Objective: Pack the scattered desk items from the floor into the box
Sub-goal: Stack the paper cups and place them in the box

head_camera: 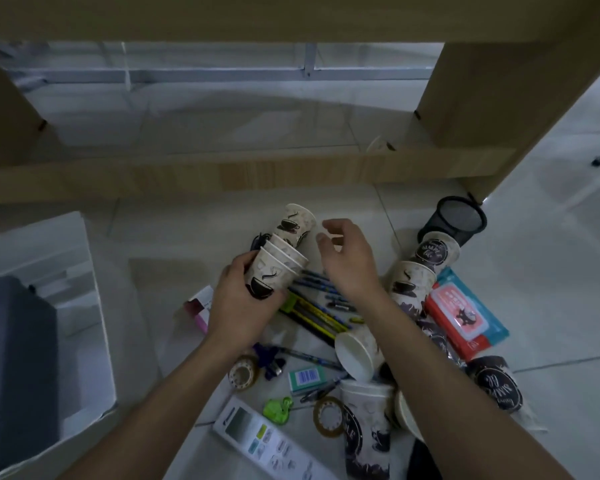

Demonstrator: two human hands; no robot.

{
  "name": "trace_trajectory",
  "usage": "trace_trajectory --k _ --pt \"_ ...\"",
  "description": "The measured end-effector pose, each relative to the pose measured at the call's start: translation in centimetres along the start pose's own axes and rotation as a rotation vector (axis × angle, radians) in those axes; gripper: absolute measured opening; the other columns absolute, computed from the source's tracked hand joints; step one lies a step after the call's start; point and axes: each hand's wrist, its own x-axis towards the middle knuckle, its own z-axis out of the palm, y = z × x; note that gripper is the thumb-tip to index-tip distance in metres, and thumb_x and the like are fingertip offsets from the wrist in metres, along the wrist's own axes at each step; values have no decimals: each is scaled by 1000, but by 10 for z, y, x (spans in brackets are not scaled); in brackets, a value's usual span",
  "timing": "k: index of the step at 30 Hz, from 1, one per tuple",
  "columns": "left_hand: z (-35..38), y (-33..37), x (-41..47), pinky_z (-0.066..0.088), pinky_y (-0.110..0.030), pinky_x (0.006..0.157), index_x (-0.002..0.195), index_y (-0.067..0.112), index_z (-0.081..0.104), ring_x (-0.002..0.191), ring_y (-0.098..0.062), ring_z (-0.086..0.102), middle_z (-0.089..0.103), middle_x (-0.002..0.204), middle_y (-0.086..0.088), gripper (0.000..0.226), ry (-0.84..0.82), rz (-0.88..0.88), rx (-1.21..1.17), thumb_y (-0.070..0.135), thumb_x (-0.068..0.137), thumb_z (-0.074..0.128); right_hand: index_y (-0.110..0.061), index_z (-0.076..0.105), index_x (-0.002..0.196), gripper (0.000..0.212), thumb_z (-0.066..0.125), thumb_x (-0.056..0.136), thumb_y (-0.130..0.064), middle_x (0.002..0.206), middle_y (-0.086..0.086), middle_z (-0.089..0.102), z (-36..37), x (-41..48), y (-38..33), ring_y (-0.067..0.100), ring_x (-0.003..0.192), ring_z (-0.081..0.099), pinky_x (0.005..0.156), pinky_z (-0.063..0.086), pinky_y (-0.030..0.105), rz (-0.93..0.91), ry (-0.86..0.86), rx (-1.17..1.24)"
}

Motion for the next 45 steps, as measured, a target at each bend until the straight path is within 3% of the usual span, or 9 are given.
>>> trace_trajectory --k 7,12,15,20,26,30,33,37,45 --pt "7 1 22 53 -43 93 135 24 51 108 -18 61 59 126 -3 70 15 -59 -22 30 74 84 -15 39 147 65 60 93 -43 152 15 34 39 83 22 36 137 37 111 37 42 207 -142 -251" --pt "3 0 25 55 -44 92 134 26 51 107 -17 63 60 124 -1 71 -7 -84 -50 34 72 85 -12 57 104 20 55 98 -31 103 10 64 46 84 28 27 89 63 72 51 36 239 -107 -71" --pt "2 3 23 54 -45 92 133 24 52 107 -18 63 61 123 -2 70 -6 -85 -67 32 72 86 -22 55 95 13 47 100 -31 98 3 63 27 63 20 23 90 63 88 55 51 237 4 138" --pt "9 20 10 53 -40 95 136 24 50 112 -18 60 58 125 -1 74 -38 -37 -64 30 71 85 -27 56 93 13 45 95 -34 113 4 60 -28 22 -12 15 98 61 96 51 50 107 64 180" --pt "30 47 -19 55 -40 92 134 27 50 108 -16 64 62 125 2 71 -180 25 -84 32 72 85 -23 58 87 15 49 96 -31 92 -2 60 -70 -29 -34 7 80 56 73 43 33 16 -313 -138" --pt "39 55 -35 53 -33 87 130 28 52 104 -12 64 64 120 7 65 -217 33 -69 33 74 84 -21 63 111 20 45 102 -24 115 -1 61 -93 -41 -20 11 102 58 83 44 14 21 -133 -87" --pt "42 56 -42 52 -30 83 126 31 54 97 -9 64 66 110 12 60 -234 32 -48 31 74 83 -14 51 135 39 50 96 -14 139 13 49 -115 -33 8 32 128 45 102 41 44 76 67 -598" --pt "46 54 -42 44 -14 69 127 30 55 84 12 55 59 96 24 60 -254 29 -29 29 74 84 -11 43 138 46 53 95 -25 144 16 44 -121 -37 35 37 133 39 111 27 57 287 -84 -881" --pt "46 43 -43 42 -15 68 132 26 54 90 -2 60 64 106 13 61 -259 -9 -38 24 77 81 -24 68 110 37 42 86 -15 111 5 67 -118 -45 25 30 106 61 94 49 45 288 186 -172"
